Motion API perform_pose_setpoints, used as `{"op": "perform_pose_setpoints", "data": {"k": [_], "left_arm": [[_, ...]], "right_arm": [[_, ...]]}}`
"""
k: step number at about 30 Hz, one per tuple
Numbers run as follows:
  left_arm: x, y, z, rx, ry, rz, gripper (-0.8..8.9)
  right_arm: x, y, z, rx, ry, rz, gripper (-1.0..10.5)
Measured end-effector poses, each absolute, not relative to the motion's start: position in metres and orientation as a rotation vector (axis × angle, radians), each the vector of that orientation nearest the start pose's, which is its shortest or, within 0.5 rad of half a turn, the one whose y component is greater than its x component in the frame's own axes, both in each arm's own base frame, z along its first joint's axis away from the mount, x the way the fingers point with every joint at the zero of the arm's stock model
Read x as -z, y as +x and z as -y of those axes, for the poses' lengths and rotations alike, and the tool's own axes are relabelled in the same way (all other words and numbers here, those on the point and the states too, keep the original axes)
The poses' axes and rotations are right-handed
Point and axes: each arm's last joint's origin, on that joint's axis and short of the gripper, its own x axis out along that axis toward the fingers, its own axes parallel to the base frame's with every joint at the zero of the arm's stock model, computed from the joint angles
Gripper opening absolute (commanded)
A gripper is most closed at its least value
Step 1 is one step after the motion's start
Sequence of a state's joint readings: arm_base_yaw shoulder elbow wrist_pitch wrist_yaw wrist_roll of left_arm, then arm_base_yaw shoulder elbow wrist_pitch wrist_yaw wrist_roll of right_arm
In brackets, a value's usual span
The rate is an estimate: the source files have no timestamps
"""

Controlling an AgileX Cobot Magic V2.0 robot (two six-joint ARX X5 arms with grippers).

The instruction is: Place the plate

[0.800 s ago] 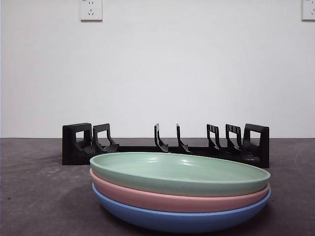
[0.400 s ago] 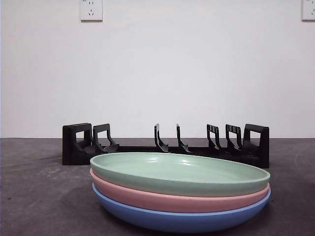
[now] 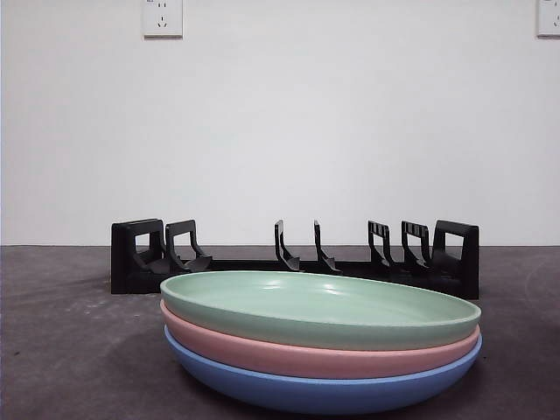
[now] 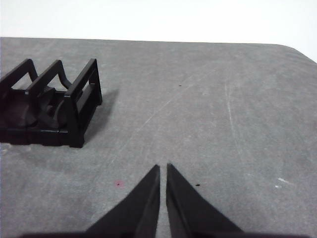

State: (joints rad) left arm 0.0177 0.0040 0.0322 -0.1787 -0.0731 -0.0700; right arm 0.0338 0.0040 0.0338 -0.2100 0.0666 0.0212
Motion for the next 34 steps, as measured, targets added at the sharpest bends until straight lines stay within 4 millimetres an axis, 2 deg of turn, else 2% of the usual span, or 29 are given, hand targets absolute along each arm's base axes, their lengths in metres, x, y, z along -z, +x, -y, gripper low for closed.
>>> {"op": "perform_pose_setpoints", "data": {"k": [34], "left_arm": [[-0.1569,0.0947,-0.0038,-0.096,-0.066,-0.148,0.06]], "right_arm": [[-0.1543,0.0945,-0.0013,0.033,-0.002,-0.174,0.2]]}}
